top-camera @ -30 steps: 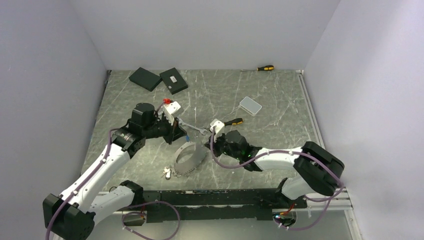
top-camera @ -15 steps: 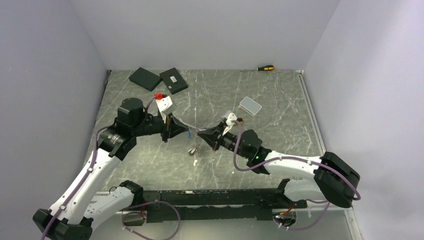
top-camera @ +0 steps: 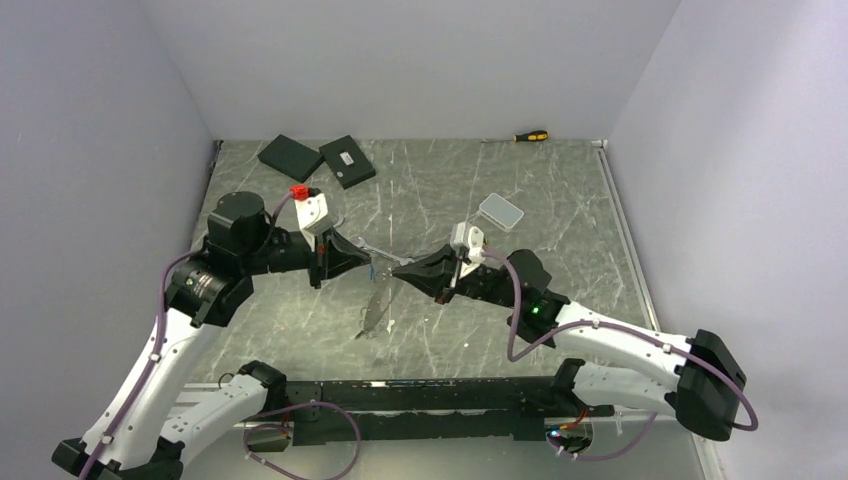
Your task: Put the keys on the keyring
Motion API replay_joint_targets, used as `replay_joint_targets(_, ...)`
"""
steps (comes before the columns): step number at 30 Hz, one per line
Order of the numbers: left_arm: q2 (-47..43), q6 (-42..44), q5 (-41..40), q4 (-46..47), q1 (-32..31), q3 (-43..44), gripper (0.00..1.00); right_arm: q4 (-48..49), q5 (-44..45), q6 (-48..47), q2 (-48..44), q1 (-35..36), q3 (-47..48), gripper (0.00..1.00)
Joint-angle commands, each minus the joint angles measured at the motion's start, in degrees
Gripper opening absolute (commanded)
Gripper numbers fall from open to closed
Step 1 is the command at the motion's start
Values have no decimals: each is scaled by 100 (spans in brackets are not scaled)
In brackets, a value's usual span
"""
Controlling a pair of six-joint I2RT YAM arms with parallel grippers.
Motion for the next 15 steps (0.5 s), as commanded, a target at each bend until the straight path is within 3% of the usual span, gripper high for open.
replay_joint_targets(1,-35,383,552,-304,12,410,0,-673,-1018,-935,-291,22,665,0)
replay_joint_targets(8,-37,774,913,-1025,13,991,0,-1419,-1724,-1426,-405,-256,1181,0)
replay_joint_targets(15,-137,573,1129,-770,12,886,0,-1138,-1259,-1014,-350,-295,1338,0)
